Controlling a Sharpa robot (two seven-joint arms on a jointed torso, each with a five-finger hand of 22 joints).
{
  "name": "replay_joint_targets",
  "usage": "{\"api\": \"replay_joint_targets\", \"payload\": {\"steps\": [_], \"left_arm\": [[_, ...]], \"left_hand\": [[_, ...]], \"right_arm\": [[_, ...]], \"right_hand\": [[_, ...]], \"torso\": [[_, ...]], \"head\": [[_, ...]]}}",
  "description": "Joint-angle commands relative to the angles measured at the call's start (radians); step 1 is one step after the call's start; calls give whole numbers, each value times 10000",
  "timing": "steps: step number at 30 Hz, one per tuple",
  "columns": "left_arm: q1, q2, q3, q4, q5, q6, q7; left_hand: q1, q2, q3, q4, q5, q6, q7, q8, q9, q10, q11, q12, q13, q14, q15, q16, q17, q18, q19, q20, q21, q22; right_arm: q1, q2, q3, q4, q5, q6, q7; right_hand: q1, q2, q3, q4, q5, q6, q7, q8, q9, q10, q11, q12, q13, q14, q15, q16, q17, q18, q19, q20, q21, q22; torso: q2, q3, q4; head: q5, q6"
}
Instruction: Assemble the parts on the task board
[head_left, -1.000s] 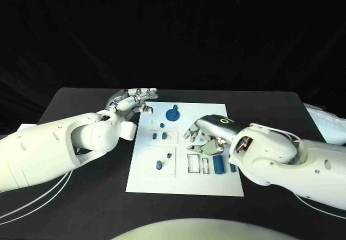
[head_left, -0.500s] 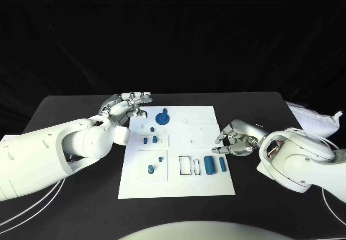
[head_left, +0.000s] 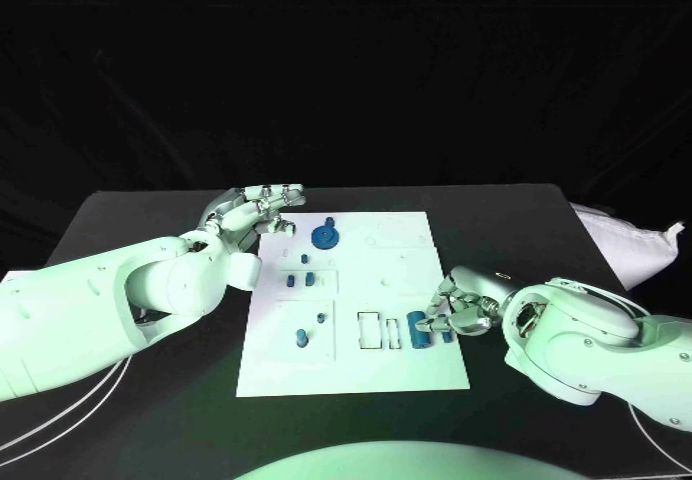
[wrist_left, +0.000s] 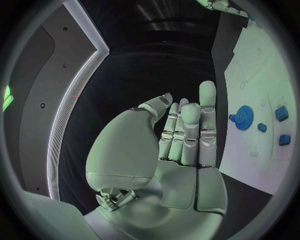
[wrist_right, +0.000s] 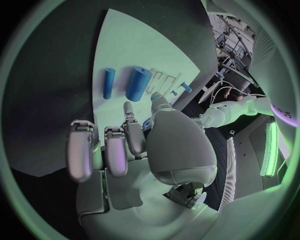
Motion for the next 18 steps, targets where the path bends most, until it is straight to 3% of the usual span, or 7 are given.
{"api": "replay_joint_targets", "payload": {"steps": [1,12,18], "left_arm": [[-6,4,6,24,-42,203,45],[-12,-31,5,38,-43,206,43],[-17,-46,5,42,-43,211,36]], "left_hand": [[99,33,16,-52,45,-90,-1,47,-6,-82,-13,53,-7,-56,17,11,-10,96,-54,-7,-42,-11],[99,33,16,-52,45,-90,-1,47,-6,-82,-13,53,-7,-56,17,11,-10,96,-54,-7,-42,-11],[99,33,16,-52,45,-90,-1,47,-6,-82,-13,53,-7,-56,17,11,-10,96,-54,-7,-42,-11]], "right_arm": [[-65,131,-3,-117,-489,304,-260],[-322,641,-2,-523,-678,544,-294],[-421,829,-2,-676,-869,789,-308]], "right_hand": [[0,75,-70,8,46,-65,-10,44,14,52,-4,31,121,814,56,47,1405,-100,99,99,39,14],[79,170,-153,70,86,-4,-34,122,52,65,-22,59,190,816,45,56,1426,-103,100,97,54,36],[241,234,-205,43,121,46,-56,187,88,70,-41,69,238,817,31,62,1441,-107,103,87,70,64]], "torso": [[10,-4,2],[22,3,22],[10,-8,-2]], "head": [[-5,8],[75,-39],[116,-80]]}}
